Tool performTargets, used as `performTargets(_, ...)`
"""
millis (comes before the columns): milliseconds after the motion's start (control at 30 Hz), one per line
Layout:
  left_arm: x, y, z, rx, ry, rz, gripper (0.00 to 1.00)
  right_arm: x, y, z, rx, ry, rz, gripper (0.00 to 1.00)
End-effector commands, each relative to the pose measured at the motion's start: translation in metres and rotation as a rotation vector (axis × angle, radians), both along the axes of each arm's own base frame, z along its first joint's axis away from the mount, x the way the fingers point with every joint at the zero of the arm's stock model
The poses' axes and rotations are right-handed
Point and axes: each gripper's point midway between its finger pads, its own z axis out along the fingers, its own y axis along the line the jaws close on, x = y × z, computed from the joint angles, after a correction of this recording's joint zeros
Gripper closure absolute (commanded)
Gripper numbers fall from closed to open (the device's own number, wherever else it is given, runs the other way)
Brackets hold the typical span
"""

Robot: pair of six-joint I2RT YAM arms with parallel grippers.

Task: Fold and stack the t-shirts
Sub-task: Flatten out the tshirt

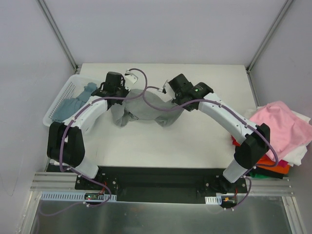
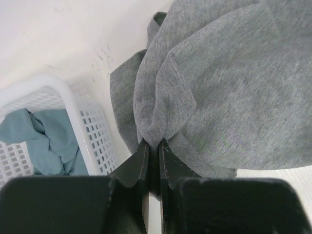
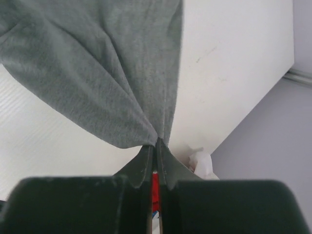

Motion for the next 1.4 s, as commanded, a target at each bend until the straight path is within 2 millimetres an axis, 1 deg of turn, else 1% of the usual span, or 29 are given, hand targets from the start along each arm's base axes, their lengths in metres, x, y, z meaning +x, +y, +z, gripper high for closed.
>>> performTargets(0,0.001,0.013,0.019,0.039,-0.068,0.041,1.0,0.019,-0.047,0.042,-0.025,-0.109,-0.135,0.99)
performTargets(33,0.002,0.014,0.021,0.043,-0.073,0.047,1.0,0.024,-0.053,0.052,-0.02,-0.138,-0.159,0.99)
performTargets(133,0.002,0.015,0.023,0.046,-0.081,0.053,1.0,0.037,-0.078,0.066,-0.031,-0.169,-0.22,0.99)
performTargets(167,0.003,0.016,0.025,0.047,-0.086,0.056,1.0,0.041,-0.084,0.075,-0.024,-0.193,-0.237,0.99)
performTargets(200,0.004,0.016,0.027,0.048,-0.091,0.057,1.0,0.046,-0.095,0.08,-0.028,-0.205,-0.263,0.99)
performTargets(233,0.005,0.016,0.03,0.047,-0.095,0.06,1.0,0.048,-0.101,0.085,-0.029,-0.215,-0.276,0.99)
performTargets(267,0.007,0.017,0.035,0.048,-0.11,0.064,1.0,0.051,-0.105,0.093,-0.018,-0.234,-0.291,0.99)
performTargets(300,0.008,0.017,0.039,0.047,-0.118,0.069,1.0,0.054,-0.114,0.097,-0.026,-0.244,-0.308,0.99)
performTargets(333,0.011,0.016,0.046,0.039,-0.133,0.074,1.0,0.056,-0.119,0.102,-0.032,-0.256,-0.32,0.99)
performTargets(500,0.021,0.014,0.067,0.016,-0.178,0.089,1.0,0.067,-0.139,0.121,-0.028,-0.307,-0.368,0.99)
performTargets(533,0.023,0.014,0.069,0.017,-0.181,0.094,1.0,0.07,-0.143,0.123,-0.036,-0.311,-0.373,0.99)
performTargets(567,0.028,0.013,0.076,0.013,-0.197,0.099,1.0,0.074,-0.145,0.123,-0.039,-0.312,-0.379,0.99)
performTargets(600,0.031,0.015,0.077,0.021,-0.199,0.11,0.99,0.077,-0.151,0.131,-0.035,-0.332,-0.398,0.99)
performTargets(633,0.036,0.015,0.085,0.021,-0.219,0.119,0.98,0.083,-0.153,0.13,-0.047,-0.33,-0.403,1.0)
performTargets(667,0.039,0.016,0.088,0.023,-0.226,0.126,0.98,0.086,-0.159,0.133,-0.045,-0.337,-0.418,0.99)
performTargets(700,0.042,0.015,0.089,0.018,-0.227,0.136,0.98,0.088,-0.16,0.134,-0.042,-0.341,-0.419,0.99)
performTargets(733,0.044,0.014,0.096,0.01,-0.239,0.137,0.96,0.092,-0.162,0.139,-0.038,-0.354,-0.428,0.99)
performTargets(800,0.045,0.012,0.101,-0.004,-0.247,0.135,0.91,0.096,-0.169,0.144,-0.029,-0.368,-0.444,0.99)
performTargets(833,0.045,0.011,0.105,-0.014,-0.254,0.135,0.82,0.099,-0.17,0.146,-0.026,-0.376,-0.448,0.99)
performTargets(900,0.045,0.011,0.108,-0.017,-0.261,0.135,0.8,0.103,-0.179,0.15,-0.037,-0.391,-0.466,0.99)
performTargets(933,0.045,0.01,0.109,-0.019,-0.263,0.134,0.8,0.106,-0.181,0.149,-0.041,-0.388,-0.471,0.99)
performTargets(1000,0.045,0.01,0.113,-0.021,-0.271,0.134,0.8,0.107,-0.187,0.153,-0.042,-0.398,-0.481,0.99)
performTargets(1067,0.043,0.009,0.112,-0.025,-0.266,0.129,0.78,0.108,-0.191,0.157,-0.032,-0.41,-0.49,0.99)
performTargets(1100,0.042,0.009,0.113,-0.027,-0.27,0.125,0.78,0.107,-0.189,0.157,-0.022,-0.409,-0.482,0.99)
performTargets(1167,0.038,0.007,0.105,-0.029,-0.251,0.114,0.78,0.105,-0.19,0.157,-0.017,-0.406,-0.485,0.99)
performTargets(1200,0.034,0.005,0.1,-0.027,-0.24,0.109,0.78,0.102,-0.188,0.158,0.006,-0.406,-0.477,0.99)
performTargets(1267,0.031,0.003,0.091,-0.026,-0.22,0.098,0.79,0.099,-0.183,0.152,0.03,-0.384,-0.463,0.99)
performTargets(1300,0.03,0.001,0.086,-0.025,-0.209,0.091,0.79,0.097,-0.178,0.144,0.048,-0.36,-0.449,0.99)
performTargets(1367,0.03,-0.006,0.073,-0.026,-0.179,0.078,0.8,0.092,-0.175,0.136,0.061,-0.331,-0.434,0.99)
